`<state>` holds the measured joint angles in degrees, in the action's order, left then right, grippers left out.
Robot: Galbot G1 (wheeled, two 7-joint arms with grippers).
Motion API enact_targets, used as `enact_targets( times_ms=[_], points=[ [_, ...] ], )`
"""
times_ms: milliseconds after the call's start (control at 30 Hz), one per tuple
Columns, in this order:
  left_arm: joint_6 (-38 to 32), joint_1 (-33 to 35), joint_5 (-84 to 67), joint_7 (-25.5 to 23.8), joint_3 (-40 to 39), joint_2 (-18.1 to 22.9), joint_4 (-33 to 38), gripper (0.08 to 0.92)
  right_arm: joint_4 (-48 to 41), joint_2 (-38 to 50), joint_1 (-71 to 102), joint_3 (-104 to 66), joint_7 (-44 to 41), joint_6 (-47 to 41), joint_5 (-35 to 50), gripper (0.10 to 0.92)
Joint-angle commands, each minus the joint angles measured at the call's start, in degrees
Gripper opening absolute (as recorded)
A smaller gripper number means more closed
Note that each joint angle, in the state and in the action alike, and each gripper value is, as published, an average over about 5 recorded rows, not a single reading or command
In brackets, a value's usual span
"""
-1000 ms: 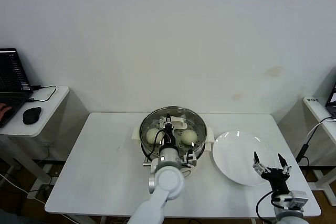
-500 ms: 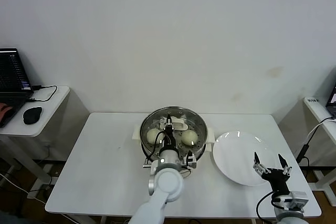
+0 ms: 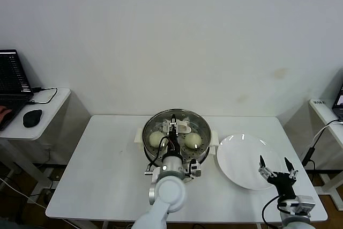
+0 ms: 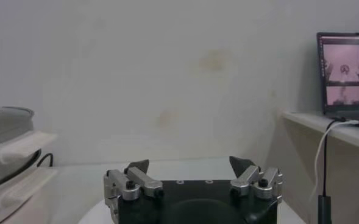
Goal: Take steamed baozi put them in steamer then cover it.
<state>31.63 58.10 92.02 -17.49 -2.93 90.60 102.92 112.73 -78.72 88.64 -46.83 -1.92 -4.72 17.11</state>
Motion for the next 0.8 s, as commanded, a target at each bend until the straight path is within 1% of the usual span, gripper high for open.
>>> enact_targets(
  times_ms=[33,200,300,400,467,567,633,700,767,800],
  points=[
    [-0.1,3.3,-0.4,-1.6,-0.5,-1.8,9.2,0.574,0.2,0.2,0.3,-0.2,0.0,-0.1,0.0,0.823],
    [-0.1,6.0,-1.5,-2.5,-0.5,-3.3,14.7,0.721,0.5,0.3,0.8,-0.1,0.0,-0.2,-0.1,0.822],
    [-0.4,8.0,-3.6,-2.3,0.5,-4.8,19.4,0.791,1.1,0.6,1.4,0.3,-0.1,-0.3,0.1,0.823],
    [-1.6,10.4,-9.0,-1.5,3.6,-7.3,25.7,0.818,1.9,0.8,2.1,0.9,-0.1,-0.6,1.6,0.823],
    [-3.5,12.2,-14.1,-1.6,7.2,-9.0,30.1,0.821,2.3,1.1,2.6,1.6,-0.1,-0.6,2.4,0.823],
    [-6.4,15.1,-28.2,-1.0,14.7,-11.8,34.6,0.823,2.3,1.8,3.2,2.9,-0.4,0.0,2.5,0.822],
    [-9.9,18.1,-42.3,2.6,21.2,-14.0,35.4,0.823,2.6,2.3,3.7,3.6,-0.6,0.3,2.5,0.823],
    [-16.6,22.1,-56.9,7.2,28.4,-16.0,34.6,0.823,2.9,2.6,4.2,4.0,-0.6,0.7,2.5,0.823],
    [-23.7,26.5,-69.5,11.3,34.4,-17.0,32.3,0.823,2.8,2.7,4.7,4.2,-0.5,1.3,2.5,0.823],
    [-26.2,28.3,-73.8,12.6,36.6,-17.0,30.9,0.823,2.5,2.6,4.9,4.3,-0.5,1.7,2.4,0.823]
  ],
)
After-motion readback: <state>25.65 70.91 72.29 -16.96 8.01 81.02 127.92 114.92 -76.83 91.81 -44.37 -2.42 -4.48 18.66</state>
